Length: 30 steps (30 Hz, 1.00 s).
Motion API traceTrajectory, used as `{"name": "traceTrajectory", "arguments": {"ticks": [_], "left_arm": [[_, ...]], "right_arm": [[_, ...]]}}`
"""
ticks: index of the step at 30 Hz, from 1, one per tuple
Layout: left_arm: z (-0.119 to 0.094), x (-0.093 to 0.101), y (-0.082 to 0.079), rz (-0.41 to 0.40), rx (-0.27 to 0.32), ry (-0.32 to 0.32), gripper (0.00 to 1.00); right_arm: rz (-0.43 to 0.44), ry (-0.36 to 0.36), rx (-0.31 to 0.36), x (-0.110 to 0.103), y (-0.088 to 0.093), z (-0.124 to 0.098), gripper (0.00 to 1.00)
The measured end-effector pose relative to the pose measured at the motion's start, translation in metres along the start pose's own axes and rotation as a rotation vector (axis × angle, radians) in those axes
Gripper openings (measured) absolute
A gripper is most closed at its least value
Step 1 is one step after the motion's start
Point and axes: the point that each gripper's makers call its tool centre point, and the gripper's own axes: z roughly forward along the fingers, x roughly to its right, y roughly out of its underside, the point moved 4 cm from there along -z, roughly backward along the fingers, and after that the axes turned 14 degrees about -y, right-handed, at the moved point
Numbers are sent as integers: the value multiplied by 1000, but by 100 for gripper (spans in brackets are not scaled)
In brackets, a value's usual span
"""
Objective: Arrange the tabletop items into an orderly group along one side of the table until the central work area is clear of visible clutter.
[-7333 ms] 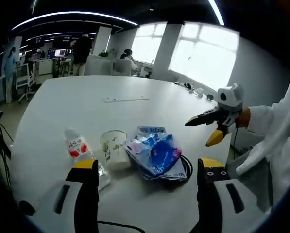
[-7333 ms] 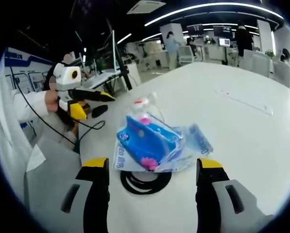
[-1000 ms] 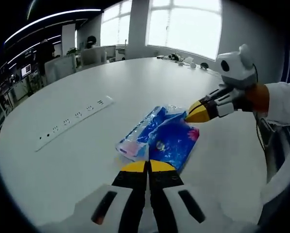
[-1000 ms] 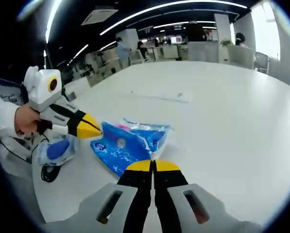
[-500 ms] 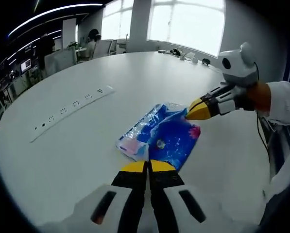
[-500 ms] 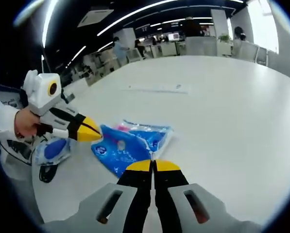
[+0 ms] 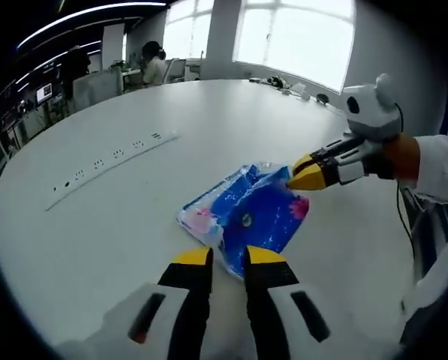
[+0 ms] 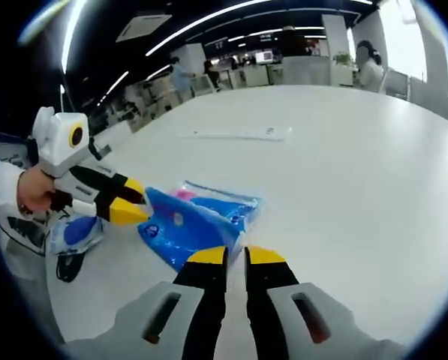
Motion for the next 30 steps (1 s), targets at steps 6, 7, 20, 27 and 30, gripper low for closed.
{"name": "traceTrajectory", "arguments": {"ticks": [6, 7, 20, 27, 30], "left_arm": [[-6, 0, -1, -13, 5, -6, 19], [-8, 0, -2, -13, 6, -7, 19], [-35, -10, -14, -44, 54, -40, 30], [-53, -16, -21, -61, 82, -57, 38], [-62, -19, -23, -64, 95, -70, 40]], "right_arm": [[2, 15, 11, -1, 1, -6, 17], [7, 18, 15, -1, 0, -8, 18], [4, 29, 58, -16, -15, -21, 25], [-7, 29, 83, -26, -26, -27, 30], [-11, 24, 94, -32, -30, -29, 31]]}}
